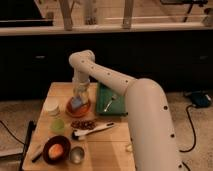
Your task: Place sponge in red bowl
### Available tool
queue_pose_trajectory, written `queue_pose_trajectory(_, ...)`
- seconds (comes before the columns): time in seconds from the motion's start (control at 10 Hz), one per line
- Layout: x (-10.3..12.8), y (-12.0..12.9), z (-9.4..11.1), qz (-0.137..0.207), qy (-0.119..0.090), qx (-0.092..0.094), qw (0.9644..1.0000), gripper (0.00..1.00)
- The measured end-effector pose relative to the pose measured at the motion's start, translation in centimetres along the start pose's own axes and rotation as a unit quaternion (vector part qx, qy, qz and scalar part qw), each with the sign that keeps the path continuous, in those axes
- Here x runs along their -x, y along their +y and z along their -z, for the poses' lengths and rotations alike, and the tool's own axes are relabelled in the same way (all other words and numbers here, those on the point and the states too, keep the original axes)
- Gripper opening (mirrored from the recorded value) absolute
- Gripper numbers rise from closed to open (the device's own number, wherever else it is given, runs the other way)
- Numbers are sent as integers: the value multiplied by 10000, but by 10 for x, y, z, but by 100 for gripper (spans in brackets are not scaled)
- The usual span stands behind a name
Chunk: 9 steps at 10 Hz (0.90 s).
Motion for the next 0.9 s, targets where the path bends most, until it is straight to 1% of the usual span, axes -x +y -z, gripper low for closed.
queue_pose_trajectory(0.1,1,-1,0,12,1,-2,10000,78)
queue_pose_trajectory(0.2,3,-3,0,27,-1,-12,10000,80)
queue_pose_trajectory(0.9,2,-5,4,101,4,-61,9999,80)
